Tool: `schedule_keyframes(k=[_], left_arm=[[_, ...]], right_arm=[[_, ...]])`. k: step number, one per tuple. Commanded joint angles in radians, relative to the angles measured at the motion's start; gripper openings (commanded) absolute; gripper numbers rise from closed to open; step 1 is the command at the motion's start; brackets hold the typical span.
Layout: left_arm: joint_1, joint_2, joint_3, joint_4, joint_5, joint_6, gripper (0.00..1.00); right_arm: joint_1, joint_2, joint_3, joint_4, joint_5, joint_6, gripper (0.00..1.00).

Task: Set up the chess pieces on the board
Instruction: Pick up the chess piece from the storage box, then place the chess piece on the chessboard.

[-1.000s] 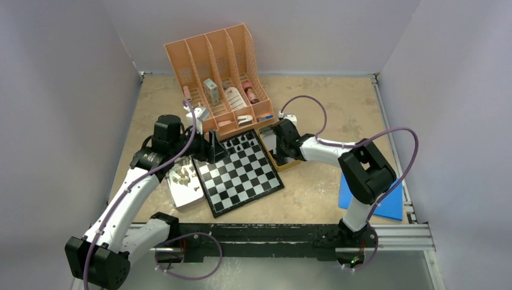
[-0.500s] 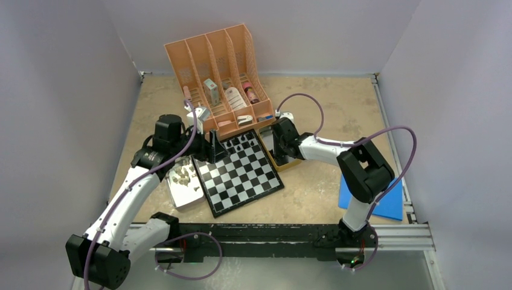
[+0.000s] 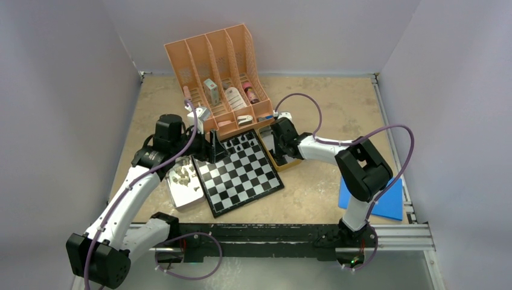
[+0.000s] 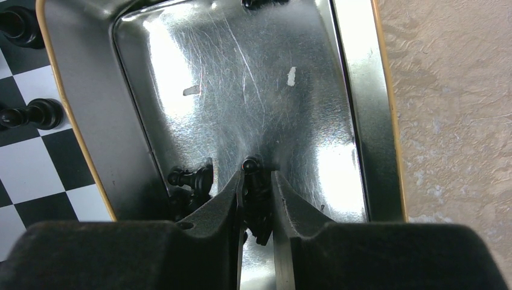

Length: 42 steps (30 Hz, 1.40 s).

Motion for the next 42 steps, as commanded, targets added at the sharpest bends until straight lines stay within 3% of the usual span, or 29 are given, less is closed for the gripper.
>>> schedule_keyframes(k=[1,8,19,28,37,42], left_arm=[[-0.003,0.003,-0.002,0.031,0.016,0.016,0.7],[-0.003,0.011,-0.007,0.049,-0.008,-0.018,0.69],[-0.001,0.101,0.09,0.041,0.016,-0.17,0.59],[-0.001,0.179,0.141,0.083,0.18,-0.293,0.49],[0.001,0.248,0.263,0.066,0.276,-0.324,0.45],[0.001,0.243,0.265,0.09,0.344,-0.336,0.44]], right_arm=[[-0.003,-0.022,0.0,-0.006,0.007,-0.008,0.18],[-0.003,-0.046,-0.003,-0.016,0.018,0.003,0.15],[0.003,-0.186,-0.076,0.088,0.03,0.002,0.12],[0.081,-0.392,-0.178,0.291,-0.04,-0.04,0.11],[0.327,-0.643,-0.351,0.634,-0.037,-0.242,0.14],[0.411,-0.722,-0.401,0.736,-0.037,-0.325,0.12]])
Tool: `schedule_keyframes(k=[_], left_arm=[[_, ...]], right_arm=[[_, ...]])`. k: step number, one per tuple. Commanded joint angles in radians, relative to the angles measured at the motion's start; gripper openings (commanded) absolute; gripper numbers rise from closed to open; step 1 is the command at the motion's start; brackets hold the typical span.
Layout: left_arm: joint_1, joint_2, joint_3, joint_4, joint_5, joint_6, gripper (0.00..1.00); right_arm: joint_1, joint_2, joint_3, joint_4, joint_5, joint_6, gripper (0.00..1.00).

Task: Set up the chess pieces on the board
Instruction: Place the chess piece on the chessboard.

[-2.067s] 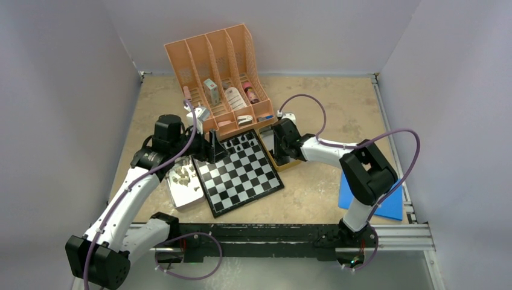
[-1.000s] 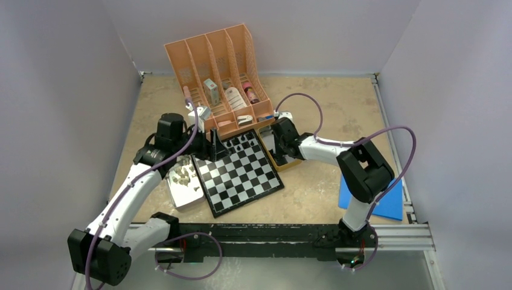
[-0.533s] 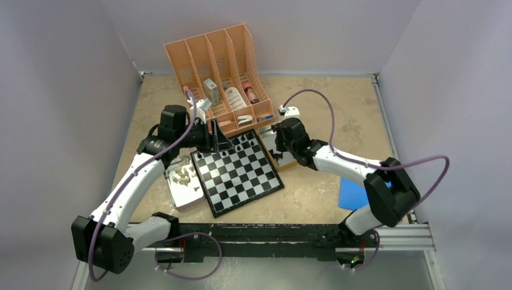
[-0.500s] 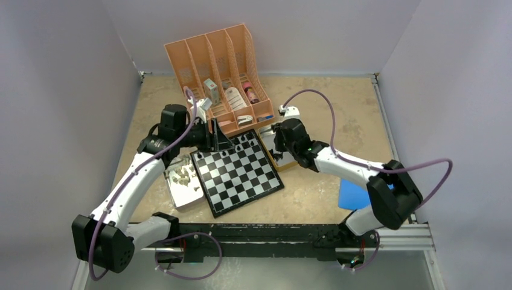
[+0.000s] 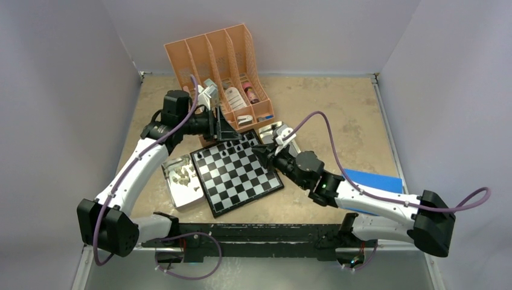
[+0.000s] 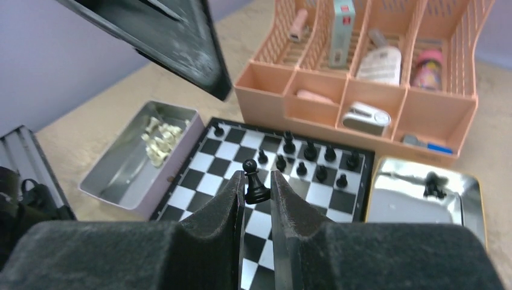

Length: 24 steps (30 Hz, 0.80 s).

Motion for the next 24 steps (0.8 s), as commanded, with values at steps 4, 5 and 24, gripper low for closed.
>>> schedule_keyframes(k=[4,5,24], left_arm=[[0.001,-0.014,0.003,0.11,0.199,-0.049,0.42],[0.001,-0.013,-0.003,0.121,0.22,-0.053,0.42],[-0.01,0.043,-0.072,0.179,0.291,-0.037,0.4]], right_arm=[[0.073,-0.059,-0.021,0.201,0.03,-0.128,0.12],[0.077,-0.055,-0.017,0.201,0.032,-0.128,0.12],[0.108,0.014,0.038,0.198,0.068,-0.118,0.11]])
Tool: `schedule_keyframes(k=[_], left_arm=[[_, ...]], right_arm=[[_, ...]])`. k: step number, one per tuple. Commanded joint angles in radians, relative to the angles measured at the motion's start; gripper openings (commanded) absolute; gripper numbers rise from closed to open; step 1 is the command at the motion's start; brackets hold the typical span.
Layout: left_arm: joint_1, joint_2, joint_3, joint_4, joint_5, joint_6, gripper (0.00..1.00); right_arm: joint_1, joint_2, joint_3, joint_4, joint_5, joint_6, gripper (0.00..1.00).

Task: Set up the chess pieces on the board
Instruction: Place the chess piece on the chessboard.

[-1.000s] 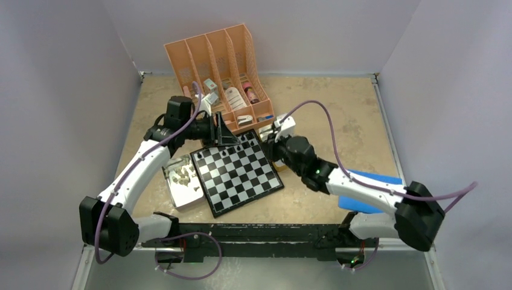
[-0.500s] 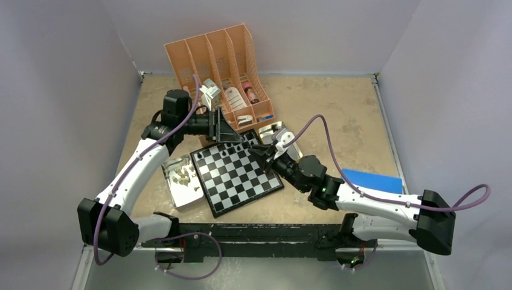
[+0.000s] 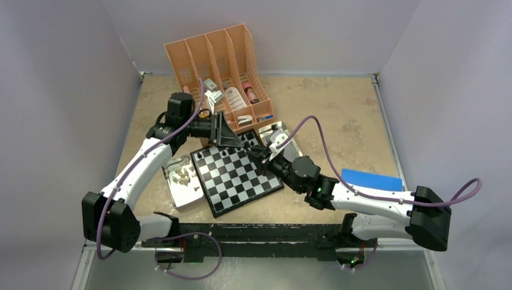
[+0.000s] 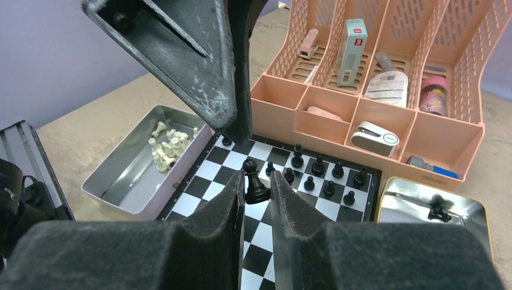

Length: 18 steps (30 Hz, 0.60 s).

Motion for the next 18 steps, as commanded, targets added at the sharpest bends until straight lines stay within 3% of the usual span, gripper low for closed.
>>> schedule_keyframes(k=[1,12,18], left_arm=[[-0.01,0.024,-0.021,0.082,0.023,-0.005,0.39],[-0.056,0.043,-0.052,0.149,0.031,-0.052,0.34],[-0.067,0.036,-0.073,0.155,0.03,-0.07,0.24]], right_arm=[[0.008,-0.002,0.053,0.067,0.022,-0.019,0.11],[0.011,0.005,0.049,0.082,0.023,-0.02,0.11],[0.012,0.01,0.054,0.087,0.013,-0.014,0.11]])
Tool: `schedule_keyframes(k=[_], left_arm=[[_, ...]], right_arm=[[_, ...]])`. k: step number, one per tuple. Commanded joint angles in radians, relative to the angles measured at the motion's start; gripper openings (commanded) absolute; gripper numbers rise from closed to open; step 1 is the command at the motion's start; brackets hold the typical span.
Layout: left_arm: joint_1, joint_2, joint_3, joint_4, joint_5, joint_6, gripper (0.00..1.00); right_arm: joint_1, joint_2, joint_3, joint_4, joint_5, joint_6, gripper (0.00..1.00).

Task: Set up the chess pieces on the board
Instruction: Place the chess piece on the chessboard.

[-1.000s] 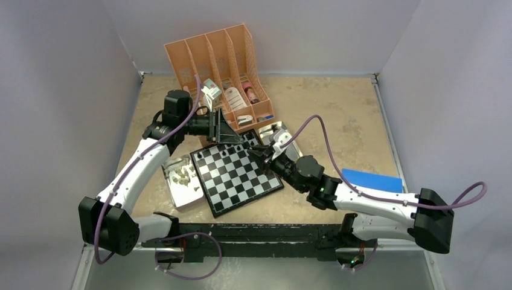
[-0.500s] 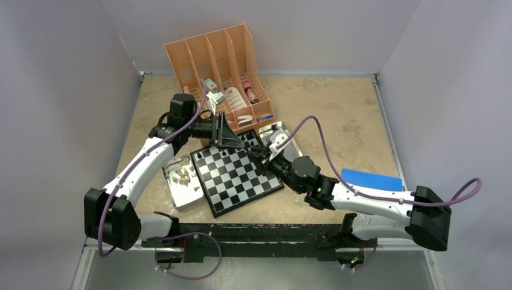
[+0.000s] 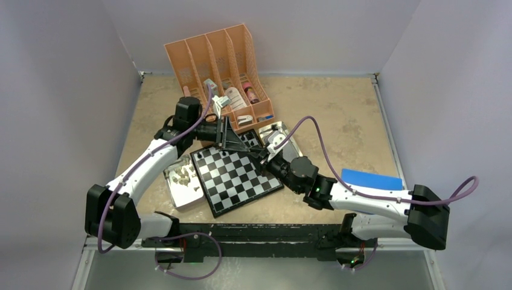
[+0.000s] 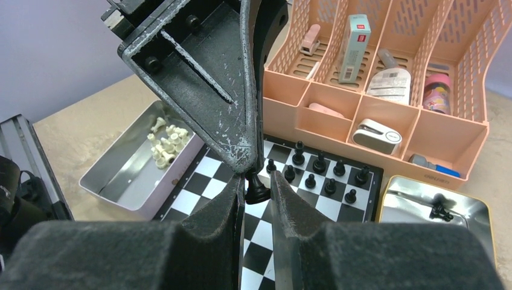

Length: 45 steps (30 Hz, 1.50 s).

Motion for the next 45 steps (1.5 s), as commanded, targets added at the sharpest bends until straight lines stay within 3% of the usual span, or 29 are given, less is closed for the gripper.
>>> schedule_keyframes(k=[1,8,13,19,23,28,30,31,32,39,45], left_arm=[[-0.017,-0.006,-0.011,0.038,0.024,-0.02,0.23],[-0.028,-0.017,-0.026,0.022,0.002,-0.03,0.21],[-0.033,-0.018,-0.035,0.047,0.003,-0.053,0.03],[-0.035,-0.028,-0.013,0.007,-0.017,-0.037,0.0],[-0.035,-0.045,0.013,-0.038,-0.067,-0.012,0.0],[-0.035,-0.054,0.065,-0.136,-0.225,0.062,0.0],[-0.037,-0.05,0.09,-0.178,-0.308,0.092,0.0],[-0.037,-0.048,0.1,-0.195,-0.347,0.105,0.0],[-0.04,-0.048,0.109,-0.21,-0.396,0.116,0.0],[-0.096,-0.016,0.149,-0.245,-0.759,0.164,0.0],[-0.15,0.045,0.127,-0.227,-0.977,0.188,0.0]], right_arm=[[0.006,-0.007,0.048,0.086,0.012,-0.007,0.11],[0.006,-0.01,0.035,0.1,0.028,-0.012,0.11],[0.007,-0.037,0.024,0.104,0.006,-0.009,0.11],[0.006,-0.035,0.012,0.111,0.012,0.009,0.14],[0.006,-0.055,0.011,0.08,0.036,0.039,0.28],[0.006,-0.147,0.012,0.0,0.073,0.104,0.59],[0.005,-0.194,0.007,-0.039,0.099,0.141,0.74],[0.006,-0.218,0.002,-0.062,0.106,0.159,0.92],[0.006,-0.243,-0.005,-0.075,0.111,0.174,0.98],[0.006,-0.365,-0.01,-0.207,0.161,0.247,0.99],[0.006,-0.419,-0.005,-0.299,0.208,0.264,0.99]])
